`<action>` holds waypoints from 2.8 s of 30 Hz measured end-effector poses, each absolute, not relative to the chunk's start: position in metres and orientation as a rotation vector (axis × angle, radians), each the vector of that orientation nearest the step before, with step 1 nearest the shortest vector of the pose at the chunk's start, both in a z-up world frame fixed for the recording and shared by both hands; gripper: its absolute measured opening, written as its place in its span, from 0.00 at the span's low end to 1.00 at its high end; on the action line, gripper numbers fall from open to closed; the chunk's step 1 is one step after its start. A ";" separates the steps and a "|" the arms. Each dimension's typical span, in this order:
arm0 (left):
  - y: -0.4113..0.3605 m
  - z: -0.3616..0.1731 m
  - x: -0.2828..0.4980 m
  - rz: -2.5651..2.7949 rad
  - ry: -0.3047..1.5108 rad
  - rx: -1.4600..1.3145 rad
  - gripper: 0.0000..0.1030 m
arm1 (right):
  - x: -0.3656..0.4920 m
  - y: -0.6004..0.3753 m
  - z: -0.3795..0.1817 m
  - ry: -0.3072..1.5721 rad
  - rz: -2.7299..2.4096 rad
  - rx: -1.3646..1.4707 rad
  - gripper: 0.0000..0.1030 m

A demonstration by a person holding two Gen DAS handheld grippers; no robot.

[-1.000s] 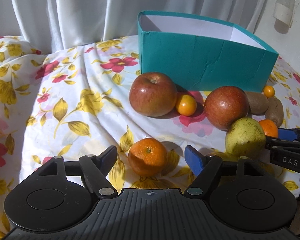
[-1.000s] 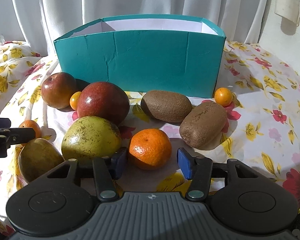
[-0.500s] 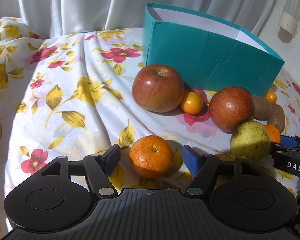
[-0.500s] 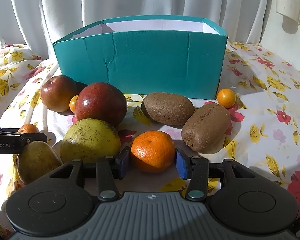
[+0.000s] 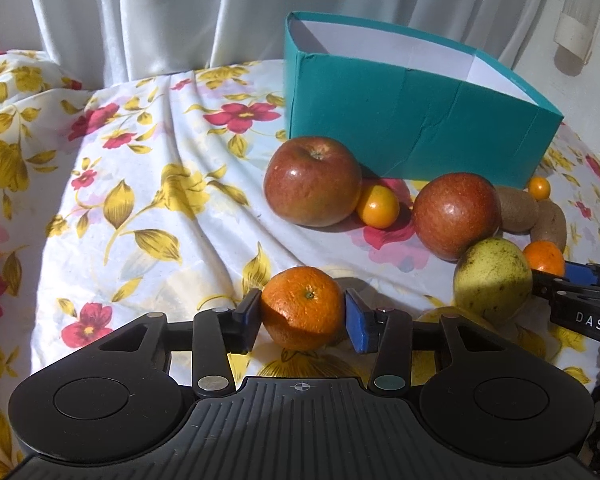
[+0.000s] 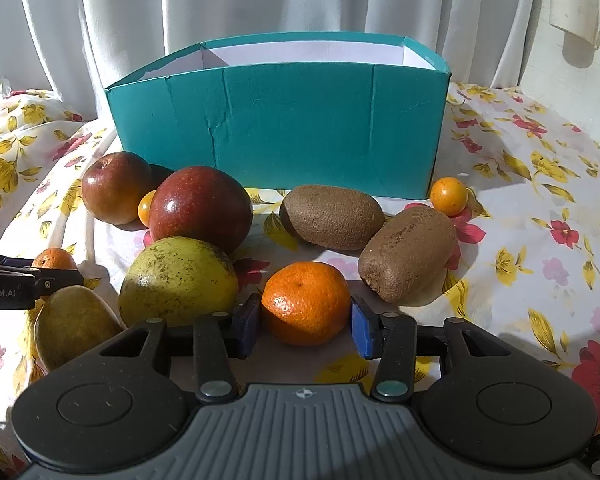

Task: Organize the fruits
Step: 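Lift the mandarin with the left tool over the teal box and release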

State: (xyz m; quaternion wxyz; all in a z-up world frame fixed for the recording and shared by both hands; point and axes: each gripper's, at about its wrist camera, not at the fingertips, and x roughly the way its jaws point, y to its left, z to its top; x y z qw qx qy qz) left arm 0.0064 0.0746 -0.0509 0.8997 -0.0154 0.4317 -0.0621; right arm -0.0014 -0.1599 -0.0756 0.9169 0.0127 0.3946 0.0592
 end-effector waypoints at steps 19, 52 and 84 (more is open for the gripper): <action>0.005 0.082 0.070 -0.053 0.673 0.069 0.47 | 0.019 -0.180 0.035 0.539 0.082 0.020 0.44; -0.004 0.036 0.125 0.036 0.739 0.070 0.47 | 0.082 -0.187 0.012 0.464 0.021 0.083 0.44; -0.011 0.023 0.129 0.030 0.688 0.145 0.69 | 0.104 -0.191 -0.012 0.492 -0.035 0.056 0.51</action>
